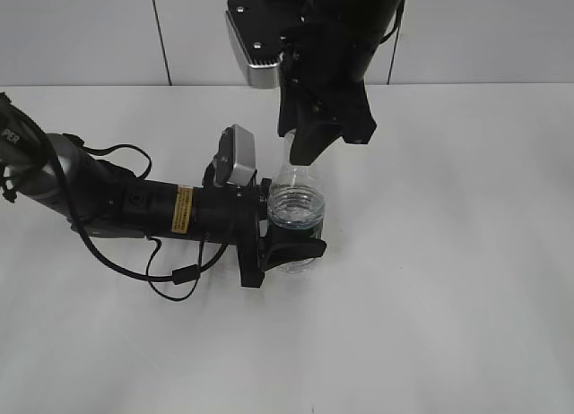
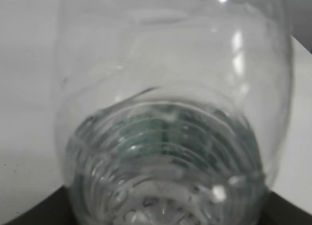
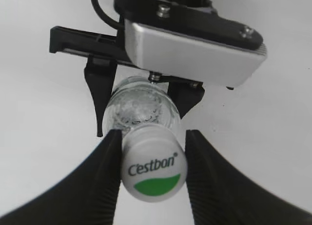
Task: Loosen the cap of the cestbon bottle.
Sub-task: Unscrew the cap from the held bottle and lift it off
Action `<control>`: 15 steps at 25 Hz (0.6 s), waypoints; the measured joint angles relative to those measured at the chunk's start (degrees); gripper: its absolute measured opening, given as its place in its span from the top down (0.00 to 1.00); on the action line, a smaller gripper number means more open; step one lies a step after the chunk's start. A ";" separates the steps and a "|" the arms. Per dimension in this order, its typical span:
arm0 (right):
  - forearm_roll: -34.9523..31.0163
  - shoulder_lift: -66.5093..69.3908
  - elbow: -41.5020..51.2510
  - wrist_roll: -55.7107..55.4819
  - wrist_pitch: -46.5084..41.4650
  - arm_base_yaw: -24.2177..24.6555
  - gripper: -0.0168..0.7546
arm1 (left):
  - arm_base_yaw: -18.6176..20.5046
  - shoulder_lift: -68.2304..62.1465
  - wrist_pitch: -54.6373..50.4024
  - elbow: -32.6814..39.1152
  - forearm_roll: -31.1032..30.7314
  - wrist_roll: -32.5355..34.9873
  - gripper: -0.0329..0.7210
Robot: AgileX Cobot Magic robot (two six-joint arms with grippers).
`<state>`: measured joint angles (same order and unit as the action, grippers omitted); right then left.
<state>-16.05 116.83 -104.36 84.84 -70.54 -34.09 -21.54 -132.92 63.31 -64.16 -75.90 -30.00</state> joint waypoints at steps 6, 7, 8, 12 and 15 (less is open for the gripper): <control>0.00 0.00 0.00 8.03 -0.43 0.00 0.59 | 0.00 0.00 0.06 0.00 -0.16 0.15 0.42; 0.00 0.00 0.00 9.54 -0.48 0.00 0.59 | 0.00 0.00 0.06 0.00 -0.22 0.21 0.42; 0.00 0.00 -0.06 10.76 -0.54 0.00 0.59 | 0.00 0.00 0.06 0.00 -0.22 0.27 0.42; 0.00 0.00 -0.10 12.65 -0.71 0.00 0.59 | 0.00 0.00 0.13 0.00 -0.24 0.27 0.42; 0.00 0.00 -0.10 12.36 -0.71 0.00 0.59 | 0.00 0.00 0.13 0.00 -0.36 0.27 0.42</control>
<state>-16.05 116.83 -104.47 97.20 -71.25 -34.09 -21.54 -132.92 63.44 -64.16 -76.26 -29.73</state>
